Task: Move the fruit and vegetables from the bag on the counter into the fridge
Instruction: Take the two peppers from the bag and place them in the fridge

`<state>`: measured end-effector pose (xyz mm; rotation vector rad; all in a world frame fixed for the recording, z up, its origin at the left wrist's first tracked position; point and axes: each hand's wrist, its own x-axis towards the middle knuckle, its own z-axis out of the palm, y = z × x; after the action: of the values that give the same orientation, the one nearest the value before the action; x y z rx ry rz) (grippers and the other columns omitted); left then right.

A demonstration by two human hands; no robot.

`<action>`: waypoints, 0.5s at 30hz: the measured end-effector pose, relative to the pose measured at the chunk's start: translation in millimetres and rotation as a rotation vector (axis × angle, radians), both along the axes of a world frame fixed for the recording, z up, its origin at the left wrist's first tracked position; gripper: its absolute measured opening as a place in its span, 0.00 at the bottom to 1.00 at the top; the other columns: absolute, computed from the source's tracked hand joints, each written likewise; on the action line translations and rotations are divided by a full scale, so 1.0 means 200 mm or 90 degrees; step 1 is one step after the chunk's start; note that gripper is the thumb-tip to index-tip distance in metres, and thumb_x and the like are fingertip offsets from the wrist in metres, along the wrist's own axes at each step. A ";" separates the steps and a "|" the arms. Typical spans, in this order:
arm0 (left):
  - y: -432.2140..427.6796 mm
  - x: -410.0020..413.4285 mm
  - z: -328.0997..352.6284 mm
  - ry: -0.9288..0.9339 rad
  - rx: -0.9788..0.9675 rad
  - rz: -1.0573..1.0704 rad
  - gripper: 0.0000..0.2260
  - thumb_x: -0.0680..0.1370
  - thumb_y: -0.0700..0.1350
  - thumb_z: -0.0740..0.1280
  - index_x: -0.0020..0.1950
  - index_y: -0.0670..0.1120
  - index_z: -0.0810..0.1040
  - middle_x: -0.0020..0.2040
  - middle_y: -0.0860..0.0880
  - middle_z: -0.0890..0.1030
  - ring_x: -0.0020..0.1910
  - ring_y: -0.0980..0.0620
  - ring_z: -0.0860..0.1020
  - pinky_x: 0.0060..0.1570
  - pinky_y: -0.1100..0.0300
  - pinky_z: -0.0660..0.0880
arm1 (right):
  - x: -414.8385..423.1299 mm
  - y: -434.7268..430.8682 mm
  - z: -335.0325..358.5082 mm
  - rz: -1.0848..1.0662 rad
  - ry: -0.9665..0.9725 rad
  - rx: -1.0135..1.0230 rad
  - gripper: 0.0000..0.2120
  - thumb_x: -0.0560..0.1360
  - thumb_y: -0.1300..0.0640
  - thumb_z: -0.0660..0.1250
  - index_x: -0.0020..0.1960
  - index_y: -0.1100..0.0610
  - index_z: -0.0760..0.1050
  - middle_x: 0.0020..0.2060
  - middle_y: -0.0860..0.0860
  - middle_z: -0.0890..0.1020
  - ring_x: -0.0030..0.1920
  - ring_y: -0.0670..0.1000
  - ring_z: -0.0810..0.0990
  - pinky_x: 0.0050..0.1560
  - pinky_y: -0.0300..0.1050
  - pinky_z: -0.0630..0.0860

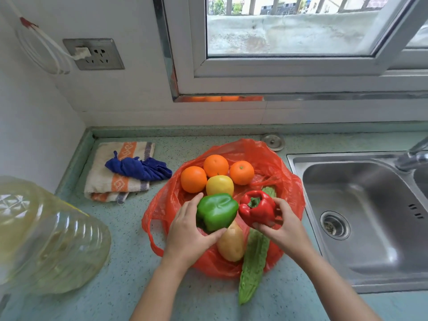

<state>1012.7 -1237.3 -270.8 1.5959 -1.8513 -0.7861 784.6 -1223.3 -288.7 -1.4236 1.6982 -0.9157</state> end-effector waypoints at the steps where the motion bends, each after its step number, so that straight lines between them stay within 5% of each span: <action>1: 0.01 0.00 0.01 0.019 -0.001 -0.013 0.40 0.63 0.56 0.76 0.71 0.52 0.63 0.60 0.59 0.68 0.61 0.59 0.66 0.62 0.59 0.68 | 0.00 0.04 0.01 -0.022 -0.016 -0.003 0.30 0.62 0.56 0.79 0.58 0.49 0.68 0.51 0.47 0.77 0.52 0.48 0.76 0.53 0.42 0.74; 5: 0.04 -0.02 0.05 0.088 0.008 -0.082 0.39 0.63 0.53 0.77 0.70 0.55 0.63 0.57 0.68 0.65 0.57 0.65 0.68 0.56 0.69 0.68 | 0.00 0.20 0.07 -0.095 -0.061 -0.013 0.28 0.61 0.54 0.79 0.56 0.49 0.70 0.50 0.49 0.79 0.50 0.49 0.78 0.51 0.43 0.75; 10: 0.08 -0.12 0.06 0.160 0.022 -0.191 0.36 0.61 0.55 0.76 0.64 0.64 0.61 0.58 0.67 0.67 0.57 0.73 0.67 0.54 0.74 0.68 | -0.01 0.45 0.15 -0.225 -0.095 -0.036 0.28 0.58 0.51 0.77 0.55 0.45 0.70 0.50 0.48 0.79 0.50 0.45 0.79 0.50 0.36 0.74; 15: 0.16 -0.27 0.08 0.192 0.054 -0.290 0.36 0.59 0.58 0.74 0.63 0.64 0.63 0.60 0.58 0.71 0.58 0.62 0.72 0.56 0.68 0.70 | -0.06 0.70 0.24 -0.335 -0.086 -0.050 0.28 0.57 0.47 0.79 0.53 0.43 0.69 0.51 0.46 0.78 0.50 0.43 0.78 0.47 0.33 0.73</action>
<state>958.2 -1205.9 -255.4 1.0328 -1.9932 -1.2416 772.7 -1082.6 -240.9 -0.9428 1.9859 -1.3386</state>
